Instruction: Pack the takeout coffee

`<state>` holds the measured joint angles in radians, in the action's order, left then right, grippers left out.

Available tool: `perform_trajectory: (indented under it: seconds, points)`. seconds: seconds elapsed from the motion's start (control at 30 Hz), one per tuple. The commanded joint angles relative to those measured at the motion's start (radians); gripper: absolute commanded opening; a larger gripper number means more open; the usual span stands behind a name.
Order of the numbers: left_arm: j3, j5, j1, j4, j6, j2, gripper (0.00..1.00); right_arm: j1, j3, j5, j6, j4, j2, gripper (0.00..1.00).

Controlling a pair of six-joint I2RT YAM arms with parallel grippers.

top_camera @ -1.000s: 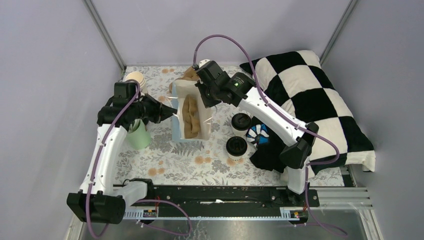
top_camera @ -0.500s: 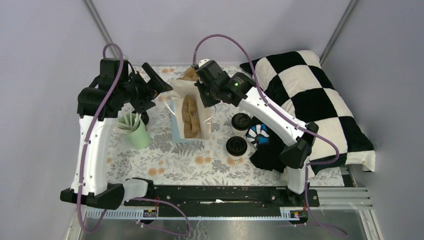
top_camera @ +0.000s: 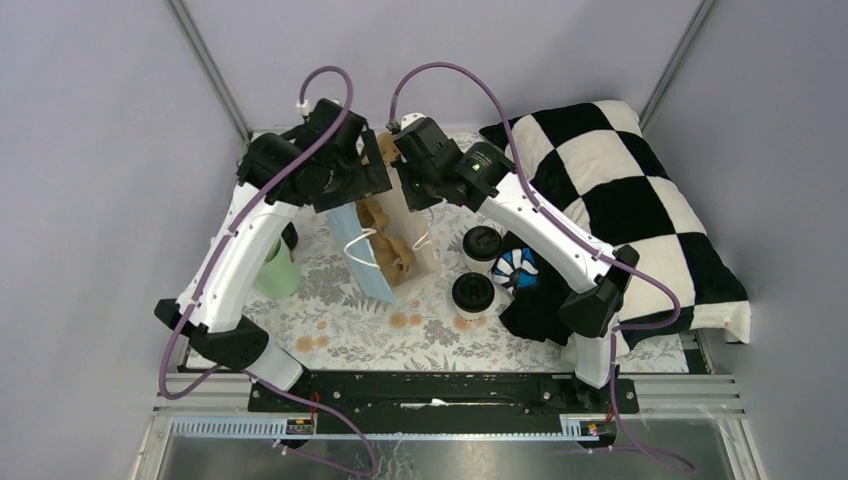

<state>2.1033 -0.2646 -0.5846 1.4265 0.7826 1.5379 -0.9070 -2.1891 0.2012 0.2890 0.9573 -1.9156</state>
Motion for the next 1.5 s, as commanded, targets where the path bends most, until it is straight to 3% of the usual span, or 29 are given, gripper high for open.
perform_trajectory:
  seconds: [0.0, 0.13, 0.3, 0.43, 0.53, 0.63, 0.73, 0.83, 0.9, 1.03, 1.1, 1.23, 1.47]
  points:
    - [-0.042, -0.041, -0.062, 0.027, 0.041, -0.077, 0.91, -0.007, -0.04, 0.06, 0.029, 0.006, 0.012, 0.0]
    - [-0.126, -0.058, -0.087, 0.028, 0.077, -0.125, 0.87, -0.008, -0.049, 0.066, 0.051, 0.001, 0.009, 0.0]
    - [-0.199, -0.133, -0.087, 0.024, 0.101, -0.103, 0.66, -0.007, -0.046, 0.064, 0.054, -0.008, 0.016, 0.0]
    - [-0.189, -0.19, -0.084, -0.029, 0.037, -0.069, 0.54, -0.007, -0.021, 0.057, 0.049, -0.018, 0.029, 0.0]
    - [-0.166, -0.19, -0.083, -0.028, 0.019, -0.029, 0.4, -0.007, 0.005, 0.052, 0.047, -0.028, 0.046, 0.0]
    - [-0.172, -0.177, -0.084, 0.001, 0.018, -0.013, 0.16, -0.007, 0.024, 0.059, 0.042, -0.038, 0.06, 0.0]
    - [-0.187, -0.181, -0.084, 0.012, 0.013, -0.03, 0.0, -0.007, 0.064, 0.07, 0.025, -0.06, 0.074, 0.0]
    - [-0.2, -0.161, -0.084, -0.031, 0.009, -0.072, 0.0, -0.007, 0.118, 0.097, -0.005, -0.095, 0.094, 0.03]
    - [-0.231, -0.13, -0.083, -0.094, 0.046, -0.122, 0.0, -0.007, 0.138, 0.117, -0.052, -0.105, 0.098, 0.16]
    - [-0.296, -0.1, -0.076, -0.182, 0.145, -0.185, 0.0, -0.007, 0.088, 0.148, -0.112, -0.031, 0.091, 0.52]
    - [-0.316, -0.085, -0.074, -0.207, 0.175, -0.195, 0.0, -0.007, 0.036, 0.138, -0.113, 0.023, 0.088, 0.62]
    - [-0.345, -0.119, -0.072, -0.209, 0.224, -0.198, 0.0, -0.007, -0.012, 0.057, -0.067, 0.093, 0.13, 0.73]
    - [-0.266, -0.16, -0.07, -0.123, 0.251, -0.118, 0.0, -0.046, 0.028, -0.081, -0.015, 0.106, 0.257, 0.81]
